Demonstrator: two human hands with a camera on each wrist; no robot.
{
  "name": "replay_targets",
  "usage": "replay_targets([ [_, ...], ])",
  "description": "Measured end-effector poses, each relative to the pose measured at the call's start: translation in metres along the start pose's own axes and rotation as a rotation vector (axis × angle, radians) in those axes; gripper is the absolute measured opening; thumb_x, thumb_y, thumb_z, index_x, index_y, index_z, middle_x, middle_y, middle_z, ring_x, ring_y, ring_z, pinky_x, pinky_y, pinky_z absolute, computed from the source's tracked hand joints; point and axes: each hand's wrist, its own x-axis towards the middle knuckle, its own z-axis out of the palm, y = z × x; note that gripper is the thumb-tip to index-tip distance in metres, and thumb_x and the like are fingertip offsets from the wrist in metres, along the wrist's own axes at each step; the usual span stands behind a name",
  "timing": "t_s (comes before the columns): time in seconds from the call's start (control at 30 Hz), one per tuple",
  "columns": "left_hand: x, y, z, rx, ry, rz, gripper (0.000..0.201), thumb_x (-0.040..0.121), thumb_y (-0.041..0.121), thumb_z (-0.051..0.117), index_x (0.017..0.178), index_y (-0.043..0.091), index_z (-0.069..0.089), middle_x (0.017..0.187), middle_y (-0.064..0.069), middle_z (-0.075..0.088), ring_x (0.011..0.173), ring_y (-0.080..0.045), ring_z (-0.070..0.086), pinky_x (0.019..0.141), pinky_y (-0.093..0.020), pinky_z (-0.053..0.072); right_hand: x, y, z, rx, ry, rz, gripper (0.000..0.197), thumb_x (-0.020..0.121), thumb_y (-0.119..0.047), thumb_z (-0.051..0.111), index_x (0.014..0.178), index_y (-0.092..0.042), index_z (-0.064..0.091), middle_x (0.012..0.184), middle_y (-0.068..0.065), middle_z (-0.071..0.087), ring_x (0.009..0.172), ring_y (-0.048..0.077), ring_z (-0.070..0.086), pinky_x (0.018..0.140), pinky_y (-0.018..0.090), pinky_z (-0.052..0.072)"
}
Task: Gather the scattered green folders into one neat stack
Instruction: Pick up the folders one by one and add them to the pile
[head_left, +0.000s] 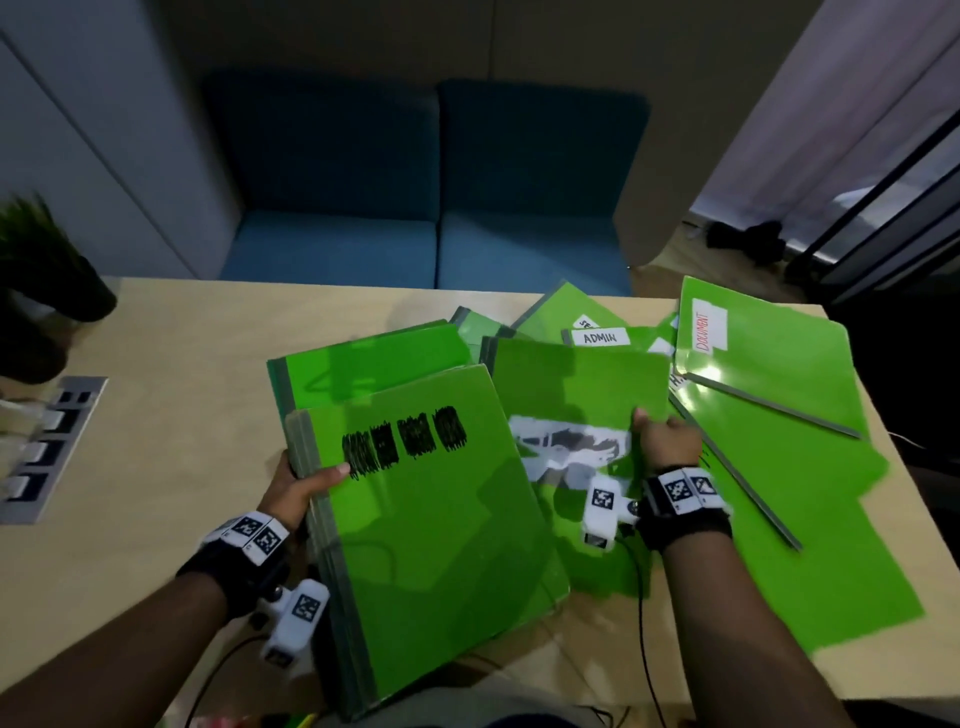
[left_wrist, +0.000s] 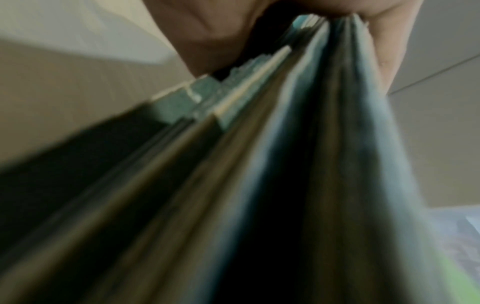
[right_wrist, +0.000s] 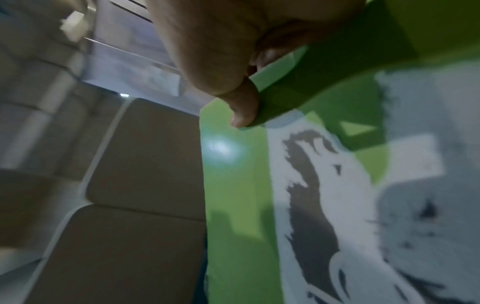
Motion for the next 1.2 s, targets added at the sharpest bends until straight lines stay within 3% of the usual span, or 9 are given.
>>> replay_targets([
  [0.1, 0.002, 0.008, -0.017, -0.006, 0.013, 0.007, 0.092, 0.065, 0.017, 0.081, 0.144, 0.019, 0.034, 0.127, -0.002, 0.050, 0.115, -0.023, 0.047, 0.097, -0.043, 0.035, -0.014, -0.056, -0.020, 0.060, 0.127, -0.247, 0.064, 0.090, -0.031, 0.063, 0.136, 0.009, 0.046, 0.138, 0.025, 0.052, 0.128, 0.034, 0.050, 0.108, 0.039, 0.037],
  [0.23, 0.003, 0.008, -0.030, 0.037, 0.020, -0.019, 0.103, 0.056, 0.026, 0.086, 0.144, 0.020, 0.033, 0.130, -0.007, 0.052, 0.116, -0.029, 0.050, 0.101, -0.050, 0.038, -0.031, -0.128, -0.068, 0.203, 0.232, -0.541, 0.039, 0.086, -0.027, 0.061, 0.112, 0.000, 0.067, 0.097, 0.009, 0.066, 0.089, 0.017, 0.060, 0.080, 0.031, 0.049],
  [0.33, 0.004, 0.000, -0.032, 0.061, 0.036, -0.043, 0.100, 0.061, 0.030, 0.087, 0.144, 0.016, 0.033, 0.128, -0.009, 0.052, 0.114, -0.029, 0.051, 0.099, -0.046, 0.039, -0.043, -0.161, -0.084, 0.285, 0.186, -0.658, 0.031, 0.087, -0.021, 0.059, 0.107, 0.001, 0.068, 0.092, 0.007, 0.062, 0.084, 0.014, 0.055, 0.067, 0.019, 0.044],
  [0.47, 0.007, -0.002, -0.034, 0.188, 0.026, -0.123, 0.099, 0.072, 0.035, 0.082, 0.148, 0.009, 0.024, 0.143, -0.016, 0.045, 0.121, -0.031, 0.048, 0.099, -0.041, 0.037, -0.029, -0.155, -0.038, 0.253, 0.022, -0.568, 0.022, 0.079, -0.031, 0.064, 0.088, -0.011, 0.068, 0.084, 0.008, 0.067, 0.076, 0.022, 0.063, 0.075, 0.033, 0.055],
  [0.63, 0.028, -0.021, -0.050, 0.418, -0.009, -0.205, 0.147, 0.034, 0.087, 0.072, 0.150, 0.011, 0.022, 0.149, -0.015, 0.042, 0.127, -0.034, 0.049, 0.105, -0.050, 0.042, -0.044, -0.101, 0.061, 0.102, -0.287, -0.360, 0.066, 0.084, -0.032, 0.070, 0.136, 0.003, 0.050, 0.137, 0.018, 0.054, 0.126, 0.030, 0.052, 0.109, 0.041, 0.039],
  [0.73, 0.020, -0.017, -0.048, 0.492, -0.026, -0.203, 0.153, 0.027, 0.098, 0.055, 0.147, 0.007, 0.028, 0.144, -0.013, 0.047, 0.124, -0.033, 0.052, 0.103, -0.041, 0.043, -0.064, -0.065, 0.105, -0.034, -0.391, -0.272, 0.065, 0.093, -0.021, 0.063, 0.146, 0.002, 0.033, 0.148, 0.018, 0.041, 0.130, 0.032, 0.048, 0.107, 0.039, 0.040],
  [0.9, 0.001, -0.004, -0.040, 0.437, -0.054, -0.116, 0.122, 0.059, 0.085, 0.054, 0.144, 0.001, 0.031, 0.139, -0.018, 0.050, 0.121, -0.032, 0.054, 0.100, -0.035, 0.044, -0.078, -0.021, 0.149, -0.256, -0.534, -0.304, 0.065, 0.086, -0.004, 0.065, 0.146, -0.012, 0.040, 0.141, 0.014, 0.053, 0.117, 0.031, 0.059, 0.097, 0.046, 0.051],
  [1.07, 0.016, -0.022, -0.047, 0.314, -0.031, -0.172, 0.147, 0.030, 0.084, 0.072, 0.145, 0.004, 0.028, 0.139, -0.011, 0.051, 0.124, -0.030, 0.053, 0.107, -0.042, 0.042, -0.090, -0.019, 0.163, -0.360, -0.615, -0.224, 0.085, 0.085, -0.001, 0.063, 0.155, -0.015, 0.016, 0.156, 0.013, 0.029, 0.135, 0.035, 0.040, 0.101, 0.041, 0.046],
  [1.2, 0.023, -0.038, -0.054, 0.278, -0.044, -0.222, 0.146, 0.036, 0.075, 0.083, 0.152, 0.018, 0.015, 0.153, -0.010, 0.036, 0.134, -0.030, 0.043, 0.111, -0.048, 0.036, -0.098, -0.015, 0.175, -0.400, -0.606, -0.265, 0.073, 0.085, -0.008, 0.059, 0.150, -0.010, 0.027, 0.136, 0.012, 0.054, 0.114, 0.032, 0.058, 0.092, 0.039, 0.052],
])
